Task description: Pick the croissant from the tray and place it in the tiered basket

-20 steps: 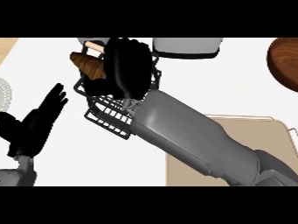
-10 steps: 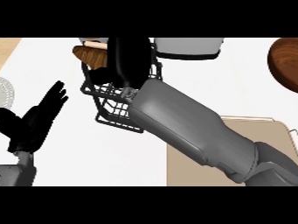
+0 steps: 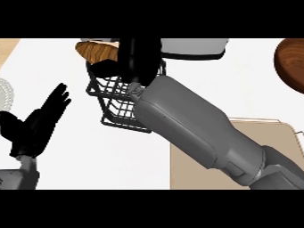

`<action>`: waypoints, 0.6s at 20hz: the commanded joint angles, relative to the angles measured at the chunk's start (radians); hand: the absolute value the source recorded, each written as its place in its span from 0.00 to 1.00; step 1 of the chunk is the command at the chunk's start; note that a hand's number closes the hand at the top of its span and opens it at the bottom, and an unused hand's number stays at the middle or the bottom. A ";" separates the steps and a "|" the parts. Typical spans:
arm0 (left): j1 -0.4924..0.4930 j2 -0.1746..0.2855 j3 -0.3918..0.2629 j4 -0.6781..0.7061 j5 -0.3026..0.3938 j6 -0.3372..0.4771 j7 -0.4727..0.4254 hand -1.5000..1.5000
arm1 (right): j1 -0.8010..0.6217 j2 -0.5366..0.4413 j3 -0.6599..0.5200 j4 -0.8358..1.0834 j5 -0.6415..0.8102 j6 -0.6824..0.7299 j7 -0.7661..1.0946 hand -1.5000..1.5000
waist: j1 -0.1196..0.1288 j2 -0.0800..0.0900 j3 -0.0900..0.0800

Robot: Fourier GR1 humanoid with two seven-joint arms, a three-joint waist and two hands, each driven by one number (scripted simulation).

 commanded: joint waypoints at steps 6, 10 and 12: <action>-0.008 0.023 0.040 0.004 0.000 -0.002 0.004 0.50 | 0.070 0.010 -0.202 -0.128 -0.065 -0.247 -0.073 0.00 | -0.035 0.007 -0.002; 0.073 0.005 0.029 -0.031 -0.012 -0.005 -0.036 0.50 | 0.172 -0.042 -0.256 -0.197 -0.034 -0.282 -0.123 0.00 | -0.038 0.002 -0.002; 0.079 -0.008 0.031 -0.056 0.000 0.016 0.006 0.50 | 0.219 -0.098 -0.297 -0.271 -0.015 -0.272 -0.099 0.00 | -0.050 -0.004 -0.002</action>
